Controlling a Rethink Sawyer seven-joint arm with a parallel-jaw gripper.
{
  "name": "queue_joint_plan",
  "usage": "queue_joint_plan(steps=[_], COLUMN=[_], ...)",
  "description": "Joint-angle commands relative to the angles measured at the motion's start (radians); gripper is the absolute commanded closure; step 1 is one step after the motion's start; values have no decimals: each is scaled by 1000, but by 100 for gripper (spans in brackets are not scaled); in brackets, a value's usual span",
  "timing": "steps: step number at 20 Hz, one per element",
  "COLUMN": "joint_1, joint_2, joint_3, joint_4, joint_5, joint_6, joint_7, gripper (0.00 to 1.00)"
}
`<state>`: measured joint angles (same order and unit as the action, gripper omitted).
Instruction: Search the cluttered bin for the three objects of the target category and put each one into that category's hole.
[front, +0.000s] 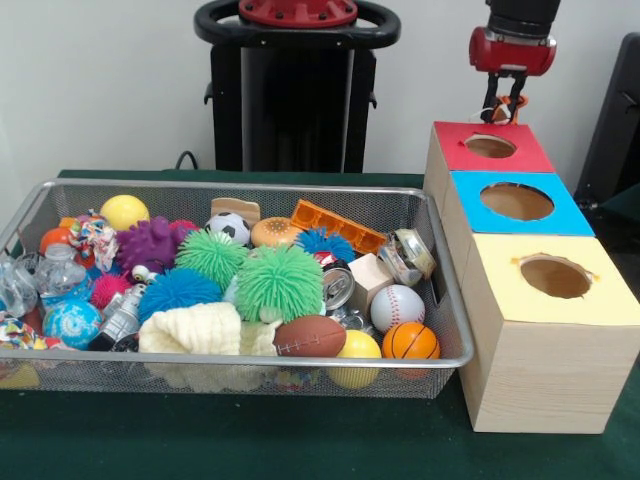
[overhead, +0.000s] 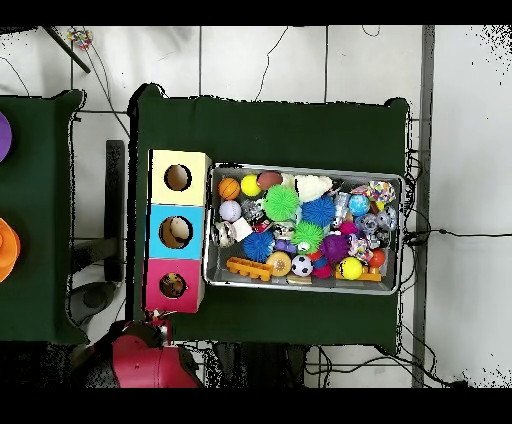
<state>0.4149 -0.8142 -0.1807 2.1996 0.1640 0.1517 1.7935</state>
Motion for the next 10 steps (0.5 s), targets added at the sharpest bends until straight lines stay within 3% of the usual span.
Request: queue_joint_plan(steps=[1, 10], joint_1=[-25, -28], joint_2=[28, 44], joint_3=[-8, -27], joint_4=[-116, -155], joint_5=[77, 80], joint_6=[-46, -39], joint_7=[235, 224], gripper=[100, 100])
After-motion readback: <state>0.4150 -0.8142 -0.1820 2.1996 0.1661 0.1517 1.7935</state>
